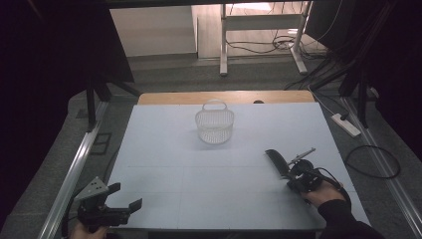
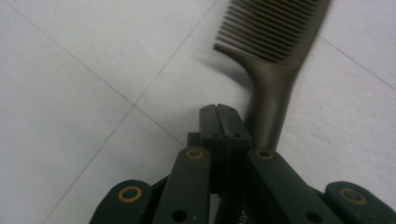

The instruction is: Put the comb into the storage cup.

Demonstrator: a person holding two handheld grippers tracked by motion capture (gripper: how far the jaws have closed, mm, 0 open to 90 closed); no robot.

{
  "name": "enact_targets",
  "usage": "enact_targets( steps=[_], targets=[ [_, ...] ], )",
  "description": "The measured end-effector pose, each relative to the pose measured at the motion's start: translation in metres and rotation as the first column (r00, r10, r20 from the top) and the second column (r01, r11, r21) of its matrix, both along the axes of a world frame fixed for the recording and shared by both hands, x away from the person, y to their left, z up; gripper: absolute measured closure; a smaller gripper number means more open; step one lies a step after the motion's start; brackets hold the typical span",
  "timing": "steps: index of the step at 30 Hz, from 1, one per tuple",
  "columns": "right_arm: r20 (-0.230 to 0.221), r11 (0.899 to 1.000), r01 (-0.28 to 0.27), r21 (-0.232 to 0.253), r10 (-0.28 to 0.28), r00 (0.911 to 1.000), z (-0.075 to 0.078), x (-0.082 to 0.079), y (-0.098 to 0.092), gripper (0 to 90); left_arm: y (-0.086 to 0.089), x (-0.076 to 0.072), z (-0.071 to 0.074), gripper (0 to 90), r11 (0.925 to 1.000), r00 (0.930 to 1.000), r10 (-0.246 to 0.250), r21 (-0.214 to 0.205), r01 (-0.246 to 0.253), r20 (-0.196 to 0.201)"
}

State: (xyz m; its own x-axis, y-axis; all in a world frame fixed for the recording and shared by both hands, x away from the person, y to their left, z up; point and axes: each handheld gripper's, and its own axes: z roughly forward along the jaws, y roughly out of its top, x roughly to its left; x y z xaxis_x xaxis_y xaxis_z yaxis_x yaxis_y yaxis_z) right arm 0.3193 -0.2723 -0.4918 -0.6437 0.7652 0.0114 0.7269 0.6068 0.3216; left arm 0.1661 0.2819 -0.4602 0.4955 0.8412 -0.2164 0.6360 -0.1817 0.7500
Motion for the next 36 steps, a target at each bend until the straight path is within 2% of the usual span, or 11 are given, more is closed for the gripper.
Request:
enact_targets(
  steps=[12, 15, 22, 26, 33, 34, 36],
  targets=[
    [0.006, 1.000, 0.015, -0.005, -0.015, 0.9999, 0.000, 0.001, -0.006, 89.4, 0.000, 0.000, 0.000, 2.4, 1.0000, 1.0000, -0.002, 0.000, 0.002, 0.000],
    [0.005, 1.000, 0.011, 0.011, -0.011, 0.9999, 0.003, 0.000, -0.006, 89.2, 0.000, 0.000, 0.000, 2.4, 1.0000, 1.0000, 0.000, -0.001, 0.000, 0.000],
    [0.073, 0.999, 0.001, 0.050, -0.005, 0.9973, 0.019, -0.007, -0.004, 85.7, 0.000, 0.000, 0.000, 2.4, 1.0000, 1.0000, 0.000, 0.000, 0.000, 0.000],
    [0.082, 0.999, -0.005, 0.054, 0.000, 0.9966, 0.021, -0.009, -0.004, 82.8, 0.000, 0.000, 0.000, 2.4, 1.0000, 1.0000, 0.001, 0.001, -0.001, -0.001],
    [0.128, 0.999, 0.017, 0.042, -0.022, 0.9915, 0.028, -0.011, -0.004, 70.5, 0.000, 0.000, 0.000, 2.4, 1.0000, 1.0000, 0.001, 0.000, -0.001, -0.001],
    [0.142, 0.998, 0.038, 0.040, -0.043, 0.9889, 0.029, -0.011, -0.006, 64.3, 0.000, 0.000, 0.000, 2.4, 1.0000, 1.0000, 0.001, 0.001, -0.001, -0.001],
    [0.146, 0.998, 0.053, 0.034, -0.058, 0.9875, 0.029, -0.010, -0.008, 59.0, 0.000, 0.000, 0.000, 2.4, 1.0000, 1.0000, 0.000, 0.001, 0.000, -0.001]
  ],
)
